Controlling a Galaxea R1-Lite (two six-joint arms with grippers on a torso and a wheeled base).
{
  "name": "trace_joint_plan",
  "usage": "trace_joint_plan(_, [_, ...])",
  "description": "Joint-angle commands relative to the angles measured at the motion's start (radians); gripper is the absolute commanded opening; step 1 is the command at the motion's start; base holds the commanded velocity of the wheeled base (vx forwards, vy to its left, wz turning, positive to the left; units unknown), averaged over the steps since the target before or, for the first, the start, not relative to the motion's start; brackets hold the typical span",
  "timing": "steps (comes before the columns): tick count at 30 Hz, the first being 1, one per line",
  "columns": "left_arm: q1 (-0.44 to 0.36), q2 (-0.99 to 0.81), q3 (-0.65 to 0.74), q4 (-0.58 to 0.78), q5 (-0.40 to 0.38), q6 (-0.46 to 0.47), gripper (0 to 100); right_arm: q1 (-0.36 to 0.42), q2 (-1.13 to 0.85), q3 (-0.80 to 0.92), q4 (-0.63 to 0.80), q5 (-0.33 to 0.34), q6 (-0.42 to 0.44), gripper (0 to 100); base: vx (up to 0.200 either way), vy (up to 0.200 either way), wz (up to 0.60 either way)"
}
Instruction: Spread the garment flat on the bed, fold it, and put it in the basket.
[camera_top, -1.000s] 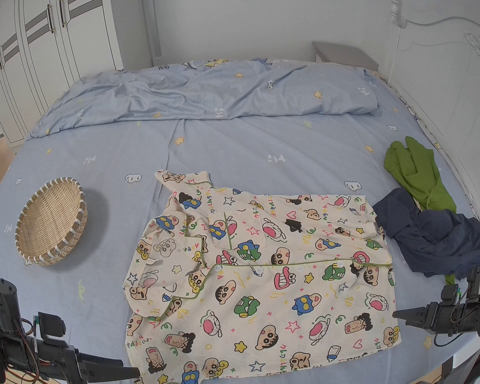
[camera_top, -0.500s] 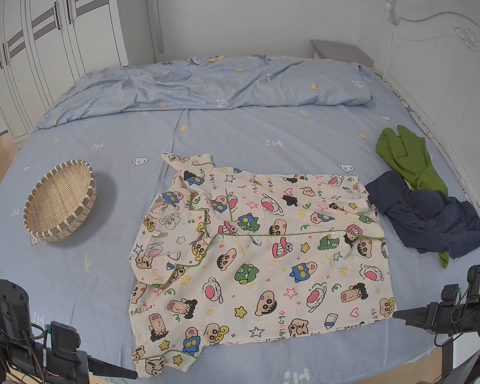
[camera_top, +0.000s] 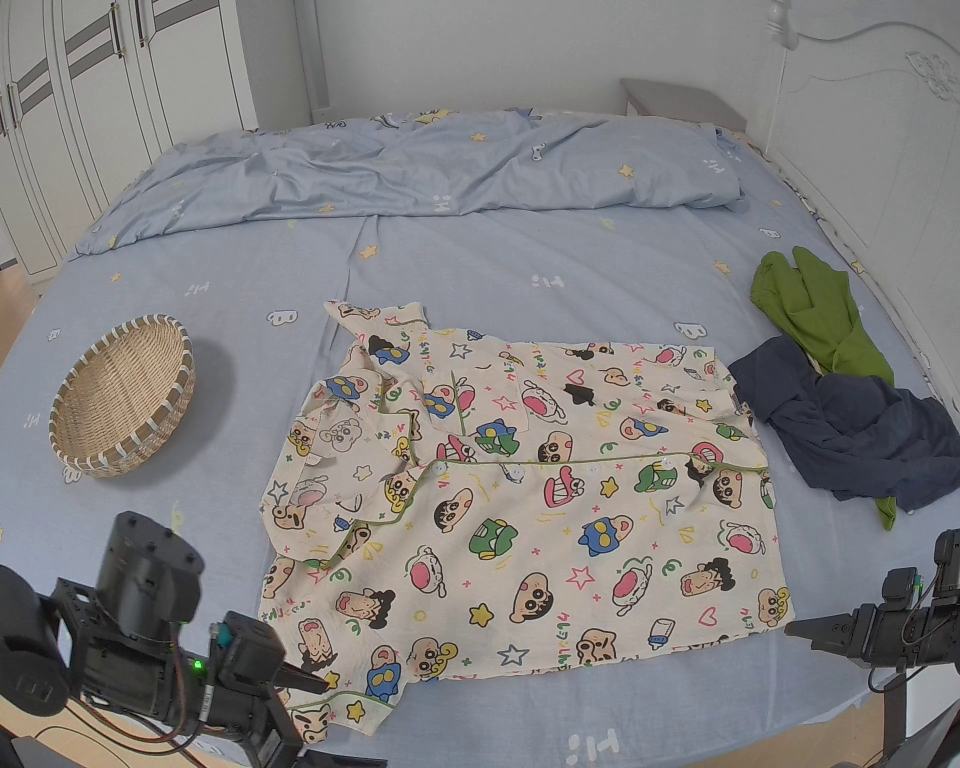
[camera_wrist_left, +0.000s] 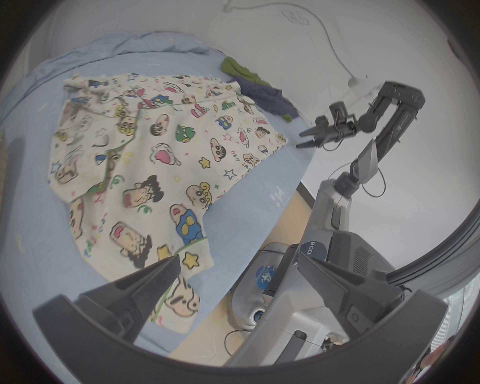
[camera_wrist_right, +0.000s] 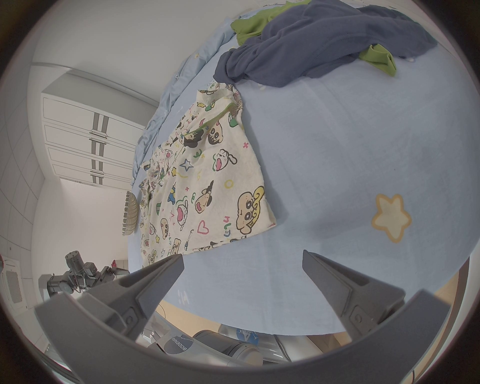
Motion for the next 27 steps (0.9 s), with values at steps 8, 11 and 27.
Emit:
trace_joint_plan(8, [-0.103,0.188,-0.039,0.002,0.024,0.019,100,-0.003,0.009,0.018,-0.008,-0.001,-0.002,100,0.0,0.0,0.0])
trace_joint_plan(11, [-0.102,0.201,-0.034,0.0,0.027,0.019,100,-0.006,0.01,0.018,-0.007,-0.001,-0.002,100,0.0,0.0,0.0])
trace_joint_plan(27, [-0.091,0.341,-0.039,-0.072,0.062,0.012,100,-0.006,0.006,0.018,0.001,-0.001,-0.002,100,0.0,0.0,0.0])
